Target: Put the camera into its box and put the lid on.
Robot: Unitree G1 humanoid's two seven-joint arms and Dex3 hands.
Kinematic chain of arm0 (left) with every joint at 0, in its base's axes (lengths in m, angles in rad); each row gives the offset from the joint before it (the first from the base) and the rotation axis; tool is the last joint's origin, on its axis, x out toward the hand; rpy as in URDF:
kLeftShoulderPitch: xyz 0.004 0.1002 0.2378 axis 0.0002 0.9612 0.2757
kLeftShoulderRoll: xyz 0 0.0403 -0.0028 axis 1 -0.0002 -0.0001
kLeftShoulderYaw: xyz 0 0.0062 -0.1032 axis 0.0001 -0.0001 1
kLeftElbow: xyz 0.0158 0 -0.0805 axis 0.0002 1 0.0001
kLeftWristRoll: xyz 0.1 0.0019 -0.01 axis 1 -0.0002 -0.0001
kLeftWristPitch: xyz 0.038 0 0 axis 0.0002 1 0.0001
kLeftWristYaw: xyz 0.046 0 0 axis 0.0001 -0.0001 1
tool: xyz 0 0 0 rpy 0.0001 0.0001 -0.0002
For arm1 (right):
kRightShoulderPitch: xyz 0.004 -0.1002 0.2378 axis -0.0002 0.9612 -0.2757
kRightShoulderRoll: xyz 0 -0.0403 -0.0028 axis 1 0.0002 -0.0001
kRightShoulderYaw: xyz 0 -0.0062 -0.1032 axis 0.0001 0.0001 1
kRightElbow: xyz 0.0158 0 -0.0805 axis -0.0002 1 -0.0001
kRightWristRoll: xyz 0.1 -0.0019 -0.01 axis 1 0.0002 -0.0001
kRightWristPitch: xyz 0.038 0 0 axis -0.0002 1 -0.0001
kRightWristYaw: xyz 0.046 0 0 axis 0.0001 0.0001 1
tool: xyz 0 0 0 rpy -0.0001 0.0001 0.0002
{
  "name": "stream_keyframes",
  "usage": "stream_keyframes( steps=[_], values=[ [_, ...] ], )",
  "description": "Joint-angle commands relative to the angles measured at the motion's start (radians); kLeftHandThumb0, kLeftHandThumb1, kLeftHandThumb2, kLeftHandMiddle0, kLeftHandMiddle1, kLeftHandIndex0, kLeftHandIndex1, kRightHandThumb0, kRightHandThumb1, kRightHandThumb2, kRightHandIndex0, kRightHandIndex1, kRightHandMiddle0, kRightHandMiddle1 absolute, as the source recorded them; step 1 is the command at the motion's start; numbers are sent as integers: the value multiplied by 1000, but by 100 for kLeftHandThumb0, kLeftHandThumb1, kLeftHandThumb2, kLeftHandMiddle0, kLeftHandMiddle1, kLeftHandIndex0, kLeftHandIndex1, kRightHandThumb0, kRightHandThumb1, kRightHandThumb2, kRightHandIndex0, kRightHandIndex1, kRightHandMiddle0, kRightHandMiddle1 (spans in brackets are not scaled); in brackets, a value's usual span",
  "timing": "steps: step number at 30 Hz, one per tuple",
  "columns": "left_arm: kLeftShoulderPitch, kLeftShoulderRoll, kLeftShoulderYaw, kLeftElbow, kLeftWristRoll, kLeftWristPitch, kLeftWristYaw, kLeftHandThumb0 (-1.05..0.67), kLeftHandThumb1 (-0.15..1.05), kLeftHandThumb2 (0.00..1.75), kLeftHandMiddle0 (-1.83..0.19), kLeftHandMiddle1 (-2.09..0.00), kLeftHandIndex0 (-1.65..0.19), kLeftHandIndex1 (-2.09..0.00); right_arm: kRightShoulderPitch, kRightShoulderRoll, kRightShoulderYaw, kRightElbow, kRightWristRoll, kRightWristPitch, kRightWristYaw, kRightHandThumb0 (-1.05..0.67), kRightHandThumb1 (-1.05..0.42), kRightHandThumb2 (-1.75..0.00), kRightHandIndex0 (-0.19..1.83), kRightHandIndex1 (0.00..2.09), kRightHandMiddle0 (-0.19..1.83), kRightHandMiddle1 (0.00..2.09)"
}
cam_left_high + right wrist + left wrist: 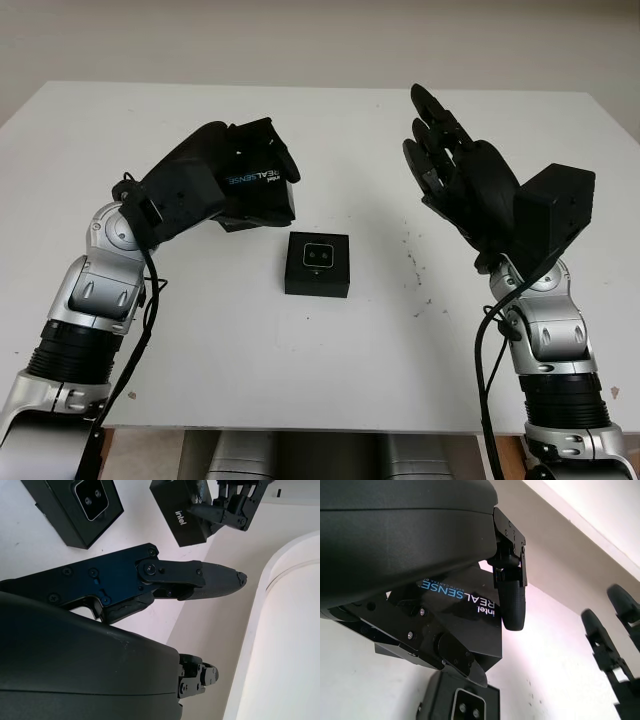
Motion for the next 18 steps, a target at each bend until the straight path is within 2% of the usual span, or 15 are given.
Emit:
stream_keyframes(
  steps=[1,6,9,12,18],
  values=[
    [-26,-13,-19,-30,4,7,-11,-5,95,5,-41,-147,-30,-154,-16,7,0,-8,2,-8,-2,-68,-105,-47,-4,4,3,11],
    [-22,-45,-54,-46,12,39,-21,-6,96,5,-40,-153,-30,-156,-9,13,8,-19,-20,-11,-25,-70,-105,-49,-2,6,0,12],
    [-7,-60,-74,-69,23,79,-27,-6,96,6,-38,-155,-28,-157,-7,25,-1,-14,-8,-27,-30,-69,-105,-66,-7,3,-10,8],
    [9,-74,-86,-79,24,109,-31,-7,97,6,-36,-157,-26,-157,-7,31,-5,-1,9,-55,-15,-76,-105,-76,-18,0,-18,1],
    [31,-87,-120,-87,46,119,-32,-5,96,5,-36,-152,-25,-156,-10,57,-11,2,22,-77,-37,-80,-105,-78,-19,0,-19,0]
  ],
)
